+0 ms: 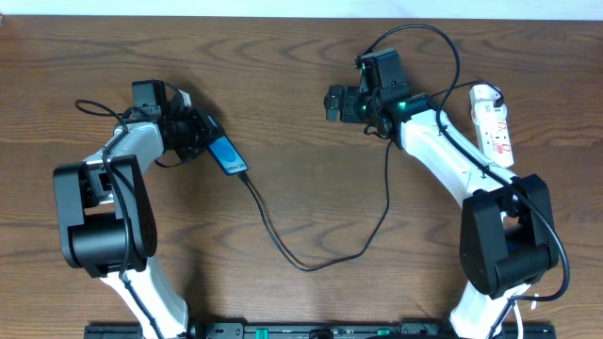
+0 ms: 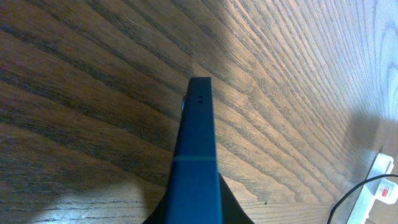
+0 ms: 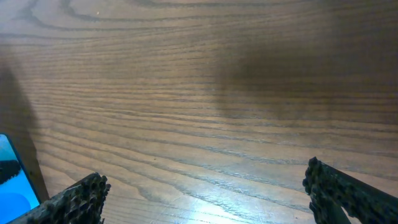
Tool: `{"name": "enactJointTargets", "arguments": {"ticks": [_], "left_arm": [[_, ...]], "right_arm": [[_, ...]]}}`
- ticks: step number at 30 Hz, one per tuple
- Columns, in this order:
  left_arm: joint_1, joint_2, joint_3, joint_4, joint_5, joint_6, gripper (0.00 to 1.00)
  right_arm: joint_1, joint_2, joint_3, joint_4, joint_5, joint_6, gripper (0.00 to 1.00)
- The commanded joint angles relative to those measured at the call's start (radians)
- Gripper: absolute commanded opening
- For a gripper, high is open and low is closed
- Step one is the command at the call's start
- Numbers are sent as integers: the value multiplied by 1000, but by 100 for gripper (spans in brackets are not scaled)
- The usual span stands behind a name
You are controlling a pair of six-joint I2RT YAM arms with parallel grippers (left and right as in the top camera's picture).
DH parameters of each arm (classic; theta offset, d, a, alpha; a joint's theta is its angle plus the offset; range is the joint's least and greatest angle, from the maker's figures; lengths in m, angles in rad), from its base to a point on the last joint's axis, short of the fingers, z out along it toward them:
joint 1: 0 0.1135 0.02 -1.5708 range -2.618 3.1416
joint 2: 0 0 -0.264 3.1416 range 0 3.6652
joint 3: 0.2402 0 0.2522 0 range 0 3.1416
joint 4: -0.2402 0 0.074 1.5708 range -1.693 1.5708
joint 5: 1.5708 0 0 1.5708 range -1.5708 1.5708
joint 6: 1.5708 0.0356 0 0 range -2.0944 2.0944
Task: Plug charger to phone and switch on socket
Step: 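Set the phone flat on the table with the left gripper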
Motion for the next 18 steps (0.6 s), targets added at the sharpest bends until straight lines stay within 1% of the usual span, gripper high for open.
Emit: {"name": "enactJointTargets", "arguments": {"ticks": [1,14,16,18], "left_arm": [[-2,-3,8,-6,-19,14,8],[-2,-3,8,-6,-19,14,9],[-2,-3,8,-6,-19,14,16],[-2,-3,8,-6,-19,14,17]], "right_arm": [[-3,-23,7,0,11,-10,99],[-3,-23,7,0,11,-10,99],[-3,-23,7,0,11,-10,99],[-3,-23,7,0,11,-10,99]]}}
